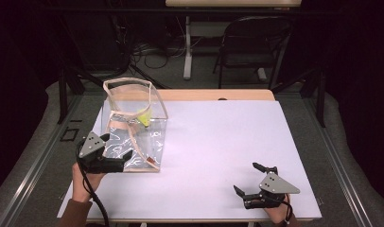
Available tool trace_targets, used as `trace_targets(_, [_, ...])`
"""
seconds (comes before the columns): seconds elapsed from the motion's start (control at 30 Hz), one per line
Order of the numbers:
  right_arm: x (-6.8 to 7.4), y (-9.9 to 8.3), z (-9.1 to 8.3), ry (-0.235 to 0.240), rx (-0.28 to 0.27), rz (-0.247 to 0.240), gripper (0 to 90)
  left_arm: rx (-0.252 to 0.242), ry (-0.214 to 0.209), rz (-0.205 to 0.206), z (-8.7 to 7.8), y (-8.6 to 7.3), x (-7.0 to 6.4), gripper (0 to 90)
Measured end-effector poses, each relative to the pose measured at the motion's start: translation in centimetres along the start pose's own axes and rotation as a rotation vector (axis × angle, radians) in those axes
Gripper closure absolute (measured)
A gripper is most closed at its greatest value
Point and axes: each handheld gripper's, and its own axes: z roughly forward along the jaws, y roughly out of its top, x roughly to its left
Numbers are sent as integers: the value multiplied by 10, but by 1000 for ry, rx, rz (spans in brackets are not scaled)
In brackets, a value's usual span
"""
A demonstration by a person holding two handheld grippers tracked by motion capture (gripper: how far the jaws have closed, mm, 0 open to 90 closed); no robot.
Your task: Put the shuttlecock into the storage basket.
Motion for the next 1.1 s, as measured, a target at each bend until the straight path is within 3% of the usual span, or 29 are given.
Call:
trace_targets(0.23, [0, 0, 0, 0, 1, 1, 5, 7, -31, -20, 6, -17, -6, 1])
trace_targets(0.63, [0, 0, 1, 1, 0, 3, 5, -33, -72, -33, 8, -43, -15, 1])
trace_targets(0.87, [0, 0, 1, 2, 1, 4, 5, -50, -88, -22, 7, -55, -20, 0])
trace_targets(1.1, [0, -1, 1, 2, -2, 5, 5, -27, -119, -14, 13, -66, -27, 0])
